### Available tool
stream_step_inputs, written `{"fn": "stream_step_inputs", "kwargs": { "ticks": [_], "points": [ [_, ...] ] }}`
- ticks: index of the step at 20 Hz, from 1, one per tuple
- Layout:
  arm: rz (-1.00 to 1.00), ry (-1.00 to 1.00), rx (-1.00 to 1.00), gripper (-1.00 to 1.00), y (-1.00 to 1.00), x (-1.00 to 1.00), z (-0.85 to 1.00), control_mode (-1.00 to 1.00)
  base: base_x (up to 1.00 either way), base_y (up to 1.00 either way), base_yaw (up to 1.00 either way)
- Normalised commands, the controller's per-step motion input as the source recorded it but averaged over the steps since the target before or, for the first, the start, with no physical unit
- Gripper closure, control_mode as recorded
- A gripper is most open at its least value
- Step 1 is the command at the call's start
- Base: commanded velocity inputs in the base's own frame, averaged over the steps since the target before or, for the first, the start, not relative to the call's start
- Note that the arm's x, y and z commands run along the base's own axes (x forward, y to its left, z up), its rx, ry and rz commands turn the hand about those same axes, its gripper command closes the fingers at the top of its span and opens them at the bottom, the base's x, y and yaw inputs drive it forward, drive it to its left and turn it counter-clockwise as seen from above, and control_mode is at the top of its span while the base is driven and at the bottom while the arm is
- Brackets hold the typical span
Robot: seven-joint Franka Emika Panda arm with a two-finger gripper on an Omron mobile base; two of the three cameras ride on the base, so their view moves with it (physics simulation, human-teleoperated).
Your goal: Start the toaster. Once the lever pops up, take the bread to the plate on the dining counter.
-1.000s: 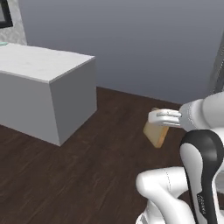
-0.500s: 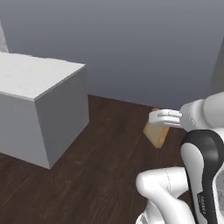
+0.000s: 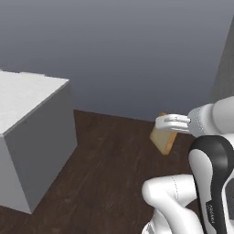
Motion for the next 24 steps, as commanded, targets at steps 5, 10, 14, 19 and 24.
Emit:
{"fn": "stream_step_inputs", "kwargs": {
  "ticks": [5,10,14,19,24],
  "points": [
    [0.0,0.0,0.0,1.0,0.0,0.0,0.0,1.0,1.0,0.0,-0.17],
    [0.0,0.0,0.0,1.0,0.0,0.0,0.0,1.0,1.0,0.0,-0.09],
    [0.0,0.0,0.0,1.0,0.0,0.0,0.0,1.0,1.0,0.0,-0.05],
    [0.0,0.0,0.0,1.0,0.0,0.0,0.0,1.0,1.0,0.0,-0.01],
    [0.0,0.0,0.0,1.0,0.0,0.0,0.0,1.0,1.0,-0.07,0.0]
  ]
}}
